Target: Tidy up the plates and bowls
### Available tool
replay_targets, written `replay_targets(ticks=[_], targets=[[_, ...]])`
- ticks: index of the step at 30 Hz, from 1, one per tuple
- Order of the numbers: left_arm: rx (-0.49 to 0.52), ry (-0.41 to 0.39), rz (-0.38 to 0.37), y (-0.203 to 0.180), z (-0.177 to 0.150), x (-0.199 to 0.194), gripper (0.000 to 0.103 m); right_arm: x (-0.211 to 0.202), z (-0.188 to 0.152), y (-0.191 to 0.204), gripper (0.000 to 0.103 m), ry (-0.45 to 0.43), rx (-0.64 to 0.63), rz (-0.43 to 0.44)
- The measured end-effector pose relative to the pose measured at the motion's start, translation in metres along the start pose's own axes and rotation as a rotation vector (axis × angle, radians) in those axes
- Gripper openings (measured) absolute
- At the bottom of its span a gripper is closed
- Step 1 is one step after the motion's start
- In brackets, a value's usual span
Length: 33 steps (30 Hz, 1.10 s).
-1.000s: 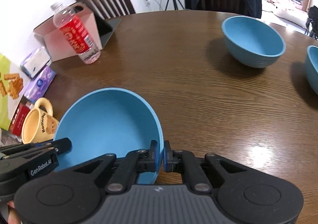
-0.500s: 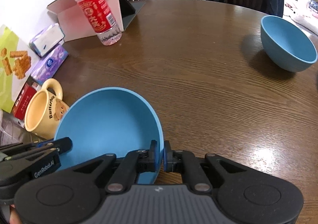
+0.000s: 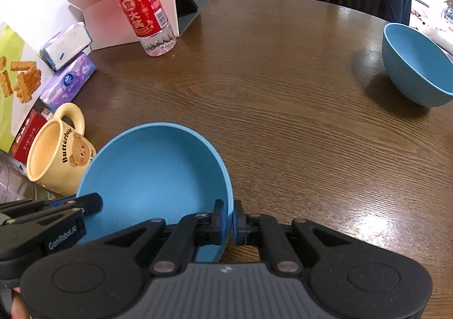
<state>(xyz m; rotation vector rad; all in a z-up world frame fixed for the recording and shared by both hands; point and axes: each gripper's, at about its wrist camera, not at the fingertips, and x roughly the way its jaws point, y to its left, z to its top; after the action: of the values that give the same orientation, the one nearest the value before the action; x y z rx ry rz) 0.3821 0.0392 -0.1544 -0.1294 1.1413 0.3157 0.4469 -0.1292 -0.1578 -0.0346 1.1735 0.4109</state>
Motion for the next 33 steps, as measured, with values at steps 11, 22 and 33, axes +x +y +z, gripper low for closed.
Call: replay_targets(ticks=[11,22,33], targets=[[0.008,0.005,-0.008,0.001,0.001,-0.002,0.007,-0.004,0.003,-0.002,0.010,0.001,0.016,0.010],[0.000,-0.032,-0.008,0.013,0.003,-0.025,0.021,-0.037,0.001,-0.005,0.046,-0.061,0.002,0.005],[0.038,-0.118,-0.017,0.017,-0.006,-0.072,0.058,-0.089,-0.019,-0.010,0.090,-0.134,-0.002,0.011]])
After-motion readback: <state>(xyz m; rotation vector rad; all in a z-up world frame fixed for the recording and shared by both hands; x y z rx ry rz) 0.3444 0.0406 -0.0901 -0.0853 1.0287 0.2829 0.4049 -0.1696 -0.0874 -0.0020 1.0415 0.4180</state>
